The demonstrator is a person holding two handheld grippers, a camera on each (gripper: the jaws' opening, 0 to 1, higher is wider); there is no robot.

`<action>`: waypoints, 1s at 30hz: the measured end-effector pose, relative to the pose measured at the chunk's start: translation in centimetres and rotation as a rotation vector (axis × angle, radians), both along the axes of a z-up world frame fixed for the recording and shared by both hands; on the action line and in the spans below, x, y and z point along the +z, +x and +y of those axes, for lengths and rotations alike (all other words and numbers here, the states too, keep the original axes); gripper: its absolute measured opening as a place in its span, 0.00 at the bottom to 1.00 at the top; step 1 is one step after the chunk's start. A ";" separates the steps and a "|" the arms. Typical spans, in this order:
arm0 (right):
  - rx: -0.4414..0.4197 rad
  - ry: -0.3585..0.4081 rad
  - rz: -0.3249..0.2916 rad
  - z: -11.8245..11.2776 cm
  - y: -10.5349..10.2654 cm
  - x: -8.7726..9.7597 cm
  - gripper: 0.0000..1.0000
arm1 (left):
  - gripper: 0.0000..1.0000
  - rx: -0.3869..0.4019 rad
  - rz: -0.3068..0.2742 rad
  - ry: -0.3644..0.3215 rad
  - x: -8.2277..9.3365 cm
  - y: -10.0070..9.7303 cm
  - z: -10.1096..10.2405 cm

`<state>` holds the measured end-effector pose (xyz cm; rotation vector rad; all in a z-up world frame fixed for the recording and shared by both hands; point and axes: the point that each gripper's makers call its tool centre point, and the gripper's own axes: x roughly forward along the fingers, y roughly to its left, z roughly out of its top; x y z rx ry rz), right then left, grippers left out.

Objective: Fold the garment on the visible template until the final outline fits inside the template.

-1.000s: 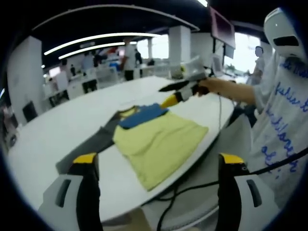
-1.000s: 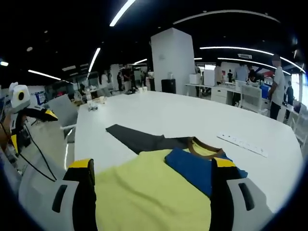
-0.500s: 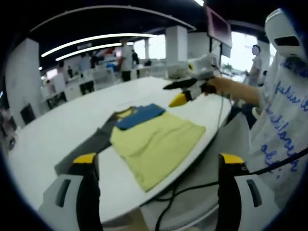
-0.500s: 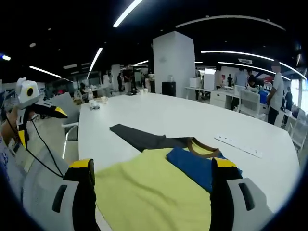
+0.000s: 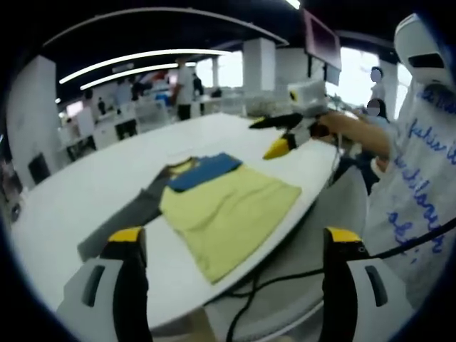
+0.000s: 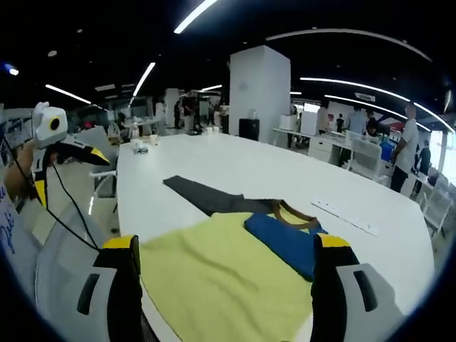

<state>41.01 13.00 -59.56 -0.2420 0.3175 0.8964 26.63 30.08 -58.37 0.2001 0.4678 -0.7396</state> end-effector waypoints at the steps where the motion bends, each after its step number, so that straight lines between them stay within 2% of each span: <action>1: -0.002 -0.002 0.000 -0.1 -0.2 0.0 1.00 | 0.99 0.001 0.001 -0.001 0.0 0.0 0.0; 9: -0.026 0.000 0.011 -1.4 -0.9 0.3 1.00 | 0.99 -0.002 0.006 -0.001 -0.2 -0.1 0.0; 23: -0.035 0.006 -0.002 -2.8 -3.9 1.4 1.00 | 0.99 -0.021 0.008 0.010 -0.5 0.2 -0.8; 30: -0.076 0.019 -0.005 -4.0 -4.4 1.4 1.00 | 0.99 -0.018 0.018 0.013 -0.8 0.3 -0.8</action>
